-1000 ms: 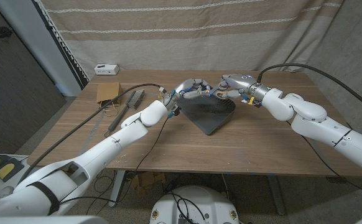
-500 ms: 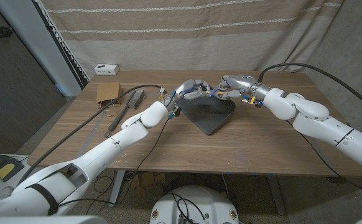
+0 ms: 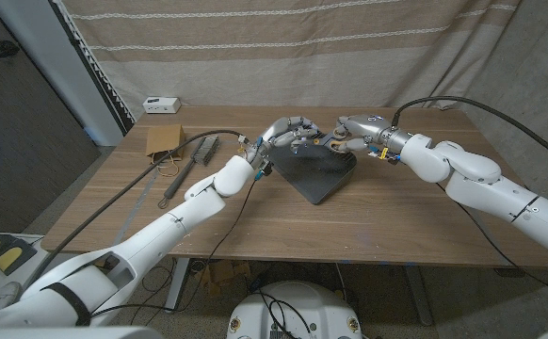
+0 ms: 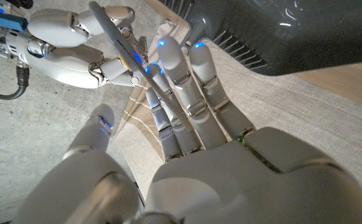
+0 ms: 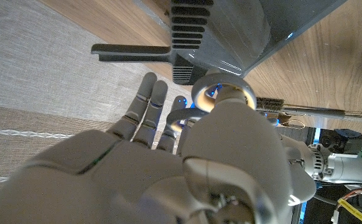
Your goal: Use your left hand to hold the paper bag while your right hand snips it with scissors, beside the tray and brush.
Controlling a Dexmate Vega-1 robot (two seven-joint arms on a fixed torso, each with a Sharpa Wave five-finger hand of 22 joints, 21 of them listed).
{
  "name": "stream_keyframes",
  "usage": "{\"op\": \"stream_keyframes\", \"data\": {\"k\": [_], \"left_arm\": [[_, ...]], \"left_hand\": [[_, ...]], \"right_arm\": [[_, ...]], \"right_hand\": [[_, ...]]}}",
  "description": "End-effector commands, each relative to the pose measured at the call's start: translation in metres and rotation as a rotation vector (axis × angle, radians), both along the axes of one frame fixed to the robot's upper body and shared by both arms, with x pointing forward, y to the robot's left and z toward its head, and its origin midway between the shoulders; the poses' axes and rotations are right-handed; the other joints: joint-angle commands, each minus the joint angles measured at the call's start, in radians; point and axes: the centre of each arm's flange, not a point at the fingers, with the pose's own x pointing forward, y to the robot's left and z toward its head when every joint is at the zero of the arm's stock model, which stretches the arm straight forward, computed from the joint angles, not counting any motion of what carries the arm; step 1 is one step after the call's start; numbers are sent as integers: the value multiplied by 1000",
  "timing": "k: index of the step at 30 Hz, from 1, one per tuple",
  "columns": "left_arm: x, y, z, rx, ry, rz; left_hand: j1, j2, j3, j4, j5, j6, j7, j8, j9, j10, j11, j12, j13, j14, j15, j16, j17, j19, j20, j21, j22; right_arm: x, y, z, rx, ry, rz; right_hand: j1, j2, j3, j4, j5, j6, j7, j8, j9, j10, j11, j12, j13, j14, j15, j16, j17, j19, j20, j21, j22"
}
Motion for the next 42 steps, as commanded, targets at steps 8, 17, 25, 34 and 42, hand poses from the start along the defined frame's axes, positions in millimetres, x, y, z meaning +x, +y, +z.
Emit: {"op": "stream_keyframes", "data": {"k": [8,17,25,34,42], "left_arm": [[-10,7,-6,-68,-47,43],[-11,11,-6,-98,-53,54],[-12,13,-5,-111,-48,68],[-12,23,-1,-190,-19,97],[-14,39,3,-270,-19,146]], "left_hand": [[-115,-1,-209,-8,55,-159,-23,-118,-57,-370,35,-337,-156,-600,17,-440,-236,-469,87,-310,-272],[-106,8,-255,-4,80,-208,-27,-136,-57,-426,43,-406,-178,-751,46,-503,-252,-589,107,-401,-285],[-100,13,-268,-2,90,-221,-28,-143,-60,-479,47,-442,-183,-783,49,-515,-254,-600,106,-422,-286],[-95,14,-274,-1,96,-234,-29,-149,-61,-496,63,-457,-185,-794,54,-520,-257,-614,127,-438,-287],[-90,17,-279,0,101,-252,-29,-157,-61,-501,51,-466,-187,-807,53,-525,-258,-629,129,-453,-286]], "right_arm": [[-1,-9,0,14,-12,-31],[0,-13,2,35,2,-42],[0,-16,3,53,15,-36],[1,-24,7,122,46,-24],[3,-28,6,156,88,-16]], "right_hand": [[2,8,7,2,-8,-2,6,23,-4,66,-69,284,2,0,-177,7,-16,-6,-56,21,3],[1,7,9,3,-11,0,2,27,-6,68,-70,285,2,4,-177,10,-28,-6,-56,31,0],[3,4,12,3,-17,0,-1,32,-14,97,-74,291,4,36,-178,33,-30,12,-51,50,-6],[5,2,16,2,-22,-3,1,46,-6,117,-72,290,4,46,-179,37,-49,18,-51,66,-14],[6,0,18,2,-26,-6,3,61,10,121,-70,288,3,53,-179,37,-63,23,-53,77,-20]]}}
